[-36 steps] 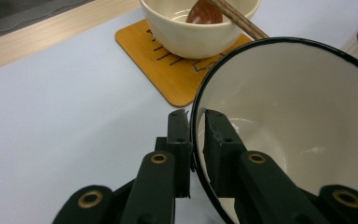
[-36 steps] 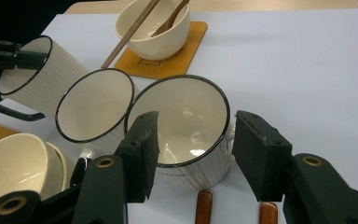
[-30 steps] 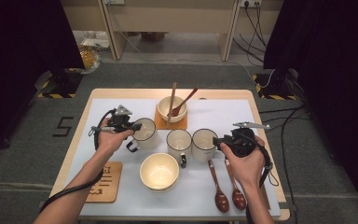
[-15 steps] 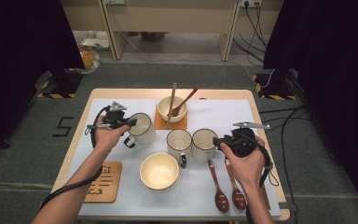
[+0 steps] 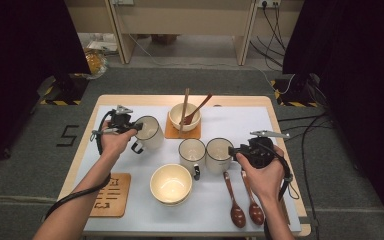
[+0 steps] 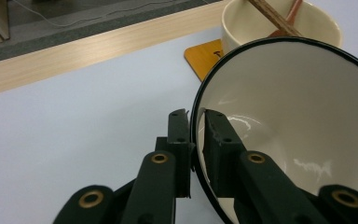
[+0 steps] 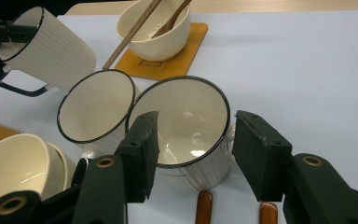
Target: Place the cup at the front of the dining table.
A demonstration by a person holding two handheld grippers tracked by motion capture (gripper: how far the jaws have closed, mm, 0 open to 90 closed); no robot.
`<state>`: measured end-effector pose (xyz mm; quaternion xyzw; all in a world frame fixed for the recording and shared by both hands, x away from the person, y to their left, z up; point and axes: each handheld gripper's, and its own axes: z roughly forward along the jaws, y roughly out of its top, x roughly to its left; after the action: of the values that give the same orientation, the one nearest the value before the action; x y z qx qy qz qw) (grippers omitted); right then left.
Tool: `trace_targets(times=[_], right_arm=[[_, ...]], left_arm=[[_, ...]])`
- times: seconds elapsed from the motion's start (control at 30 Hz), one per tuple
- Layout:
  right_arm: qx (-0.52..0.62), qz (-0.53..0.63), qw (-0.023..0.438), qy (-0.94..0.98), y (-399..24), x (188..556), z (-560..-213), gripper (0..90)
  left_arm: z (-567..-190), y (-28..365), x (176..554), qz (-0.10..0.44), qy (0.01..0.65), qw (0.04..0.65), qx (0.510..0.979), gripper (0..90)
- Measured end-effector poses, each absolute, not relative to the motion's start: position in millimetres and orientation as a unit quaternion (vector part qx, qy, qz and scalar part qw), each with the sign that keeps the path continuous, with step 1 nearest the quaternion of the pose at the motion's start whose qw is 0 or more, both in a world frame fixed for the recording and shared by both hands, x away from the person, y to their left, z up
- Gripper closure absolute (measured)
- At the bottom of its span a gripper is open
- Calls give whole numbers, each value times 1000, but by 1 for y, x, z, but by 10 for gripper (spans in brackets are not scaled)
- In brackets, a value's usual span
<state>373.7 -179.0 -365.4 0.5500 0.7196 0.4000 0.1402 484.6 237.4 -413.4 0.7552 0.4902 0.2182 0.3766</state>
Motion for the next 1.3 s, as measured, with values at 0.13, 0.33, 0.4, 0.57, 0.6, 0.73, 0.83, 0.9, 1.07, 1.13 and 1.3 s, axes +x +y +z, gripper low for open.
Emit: trace_targets(times=[0.13, 0.33, 0.4, 0.57, 0.6, 0.73, 0.83, 0.9, 1.07, 1.13, 1.3], right_arm=[[550, 402, 141, 718, -179, 373, -364, 500], [550, 402, 140, 719, -180, 373, -365, 500], [550, 402, 140, 718, -180, 373, -365, 500], [550, 402, 140, 718, -181, 373, -365, 500], [550, 403, 140, 718, -181, 373, -365, 500], [550, 403, 140, 718, -181, 373, -365, 500], [550, 403, 140, 718, -181, 373, -365, 500], [550, 403, 139, 718, -181, 374, -365, 500], [550, 402, 139, 718, -181, 374, -365, 500], [550, 402, 139, 718, -181, 374, -365, 500], [549, 403, 139, 719, -182, 373, -365, 499]], left_arm=[[-414, 239, 489, 221, 497, 374, 751, 809], [-413, 240, 496, 230, 508, 371, 743, 809], [-412, 241, 499, 233, 512, 369, 740, 810], [-411, 243, 505, 238, 521, 363, 735, 810], [-411, 243, 507, 239, 523, 363, 733, 810], [-412, 244, 512, 236, 533, 361, 728, 811], [-413, 244, 516, 238, 538, 359, 725, 812], [-413, 245, 520, 237, 544, 357, 721, 812], [-412, 243, 527, 242, 553, 353, 715, 813], [-411, 242, 529, 244, 554, 349, 715, 814], [-414, 239, 537, 243, 562, 342, 713, 816]])
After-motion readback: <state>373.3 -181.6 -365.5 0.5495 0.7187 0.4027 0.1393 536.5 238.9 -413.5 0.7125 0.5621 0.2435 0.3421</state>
